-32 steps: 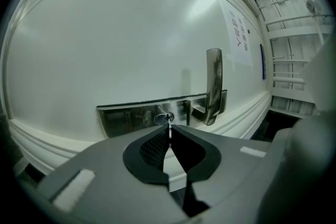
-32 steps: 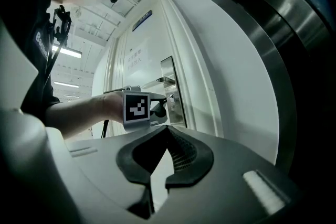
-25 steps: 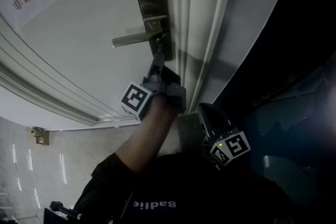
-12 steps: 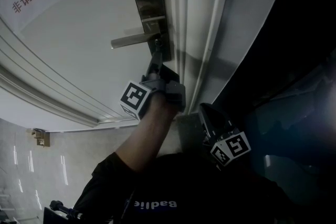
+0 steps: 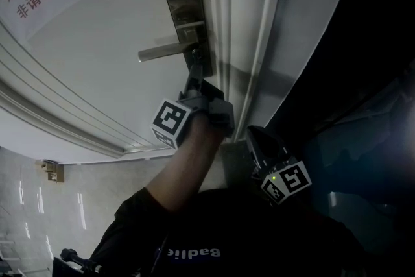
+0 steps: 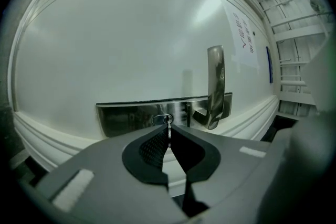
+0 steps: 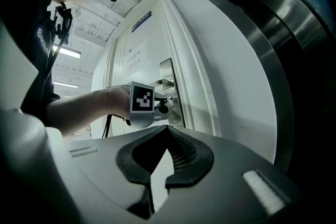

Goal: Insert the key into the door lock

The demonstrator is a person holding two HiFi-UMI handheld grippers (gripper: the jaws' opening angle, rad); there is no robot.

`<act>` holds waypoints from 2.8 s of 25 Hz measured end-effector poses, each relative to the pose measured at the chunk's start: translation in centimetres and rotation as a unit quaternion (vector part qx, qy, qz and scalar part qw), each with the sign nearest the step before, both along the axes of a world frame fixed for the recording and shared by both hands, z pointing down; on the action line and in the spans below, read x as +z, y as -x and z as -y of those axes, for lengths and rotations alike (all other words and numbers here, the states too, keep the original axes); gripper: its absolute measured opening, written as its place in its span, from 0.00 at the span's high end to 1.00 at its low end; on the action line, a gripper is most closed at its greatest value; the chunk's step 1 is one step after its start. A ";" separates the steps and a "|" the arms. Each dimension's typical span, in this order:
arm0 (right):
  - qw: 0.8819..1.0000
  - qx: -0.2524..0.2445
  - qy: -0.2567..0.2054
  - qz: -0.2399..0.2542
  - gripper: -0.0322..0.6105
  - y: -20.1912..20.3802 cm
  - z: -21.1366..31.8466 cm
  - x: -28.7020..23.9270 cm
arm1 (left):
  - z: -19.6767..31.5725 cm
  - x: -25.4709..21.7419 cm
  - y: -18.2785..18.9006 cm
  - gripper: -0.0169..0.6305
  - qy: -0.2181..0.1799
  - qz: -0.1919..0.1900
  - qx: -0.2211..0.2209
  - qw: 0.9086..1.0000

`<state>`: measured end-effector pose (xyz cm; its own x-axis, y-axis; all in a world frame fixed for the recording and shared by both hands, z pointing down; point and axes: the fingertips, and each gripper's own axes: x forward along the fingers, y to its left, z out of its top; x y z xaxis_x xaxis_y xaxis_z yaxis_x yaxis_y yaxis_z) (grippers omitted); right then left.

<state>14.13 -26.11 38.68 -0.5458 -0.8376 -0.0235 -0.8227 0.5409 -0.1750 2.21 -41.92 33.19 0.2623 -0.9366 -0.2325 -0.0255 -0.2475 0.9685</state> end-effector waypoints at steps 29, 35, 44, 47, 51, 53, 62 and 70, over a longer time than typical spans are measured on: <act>0.998 -0.029 -0.056 -0.025 0.95 1.0 1.3 -4.2 | 0.4 -0.2 -0.2 0.95 0.038 0.009 -0.005 0.999; 0.996 -0.038 -0.071 -0.029 0.95 1.7 1.9 -5.5 | 0.5 -0.3 -0.3 0.95 0.037 0.004 -0.005 0.999; 0.997 -0.040 -0.055 -0.029 0.95 1.9 2.1 -4.6 | 1.2 -0.5 -0.4 0.95 0.039 0.008 0.004 0.999; 0.997 -0.038 -0.054 -0.030 0.95 1.8 2.1 -4.5 | 1.7 -0.6 -0.4 0.94 0.038 0.007 0.003 0.999; 0.998 -0.034 -0.051 -0.029 0.95 1.4 2.4 -4.2 | 2.3 -0.6 -0.3 0.94 0.034 0.005 0.000 0.999; 0.998 -0.032 -0.048 -0.028 0.95 1.2 2.6 -4.0 | 2.6 -0.7 -0.3 0.94 0.031 0.005 -0.001 1.000; 0.999 -0.023 -0.033 -0.027 0.95 0.6 2.4 -3.3 | 3.0 -0.7 -0.4 0.94 0.023 -0.003 0.001 1.000; 0.999 -0.022 -0.033 -0.028 0.95 0.7 2.1 -3.1 | 3.2 -0.7 -0.3 0.93 0.012 0.000 0.002 1.000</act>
<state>13.46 -28.22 35.63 -0.5843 -0.8103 -0.0453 -0.8052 0.5858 -0.0919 2.46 -45.11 32.49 0.2668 -0.9407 -0.2097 -0.0243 -0.2241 0.9743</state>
